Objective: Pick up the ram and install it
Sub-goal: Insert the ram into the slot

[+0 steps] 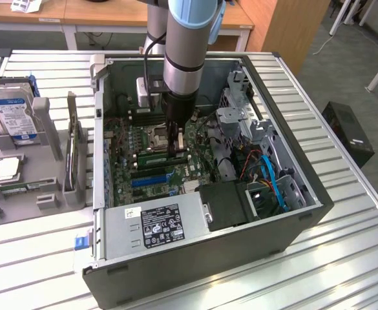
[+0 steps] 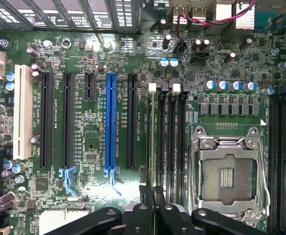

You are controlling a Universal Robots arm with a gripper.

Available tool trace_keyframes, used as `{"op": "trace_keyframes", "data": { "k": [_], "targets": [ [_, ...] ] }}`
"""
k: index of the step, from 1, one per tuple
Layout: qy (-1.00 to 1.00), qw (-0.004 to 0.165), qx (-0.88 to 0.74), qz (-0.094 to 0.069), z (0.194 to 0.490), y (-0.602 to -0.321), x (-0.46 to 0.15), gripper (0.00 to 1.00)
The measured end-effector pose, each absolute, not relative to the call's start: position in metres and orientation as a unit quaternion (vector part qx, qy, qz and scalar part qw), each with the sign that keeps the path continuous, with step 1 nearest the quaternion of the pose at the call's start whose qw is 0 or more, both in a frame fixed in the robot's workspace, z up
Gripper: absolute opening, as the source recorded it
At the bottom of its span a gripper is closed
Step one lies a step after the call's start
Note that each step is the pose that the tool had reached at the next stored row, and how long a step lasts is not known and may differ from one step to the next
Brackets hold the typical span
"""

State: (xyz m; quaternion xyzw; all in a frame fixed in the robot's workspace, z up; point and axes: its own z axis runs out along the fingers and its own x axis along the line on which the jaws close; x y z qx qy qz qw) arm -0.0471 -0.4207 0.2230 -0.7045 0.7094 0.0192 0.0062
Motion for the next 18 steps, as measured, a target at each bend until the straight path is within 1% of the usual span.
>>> {"op": "trace_keyframes", "data": {
  "k": [18],
  "targets": [
    [0.709, 0.006, -0.705, 0.019, 0.2215, -0.4207, -0.0471, 0.12]
  ]
}}
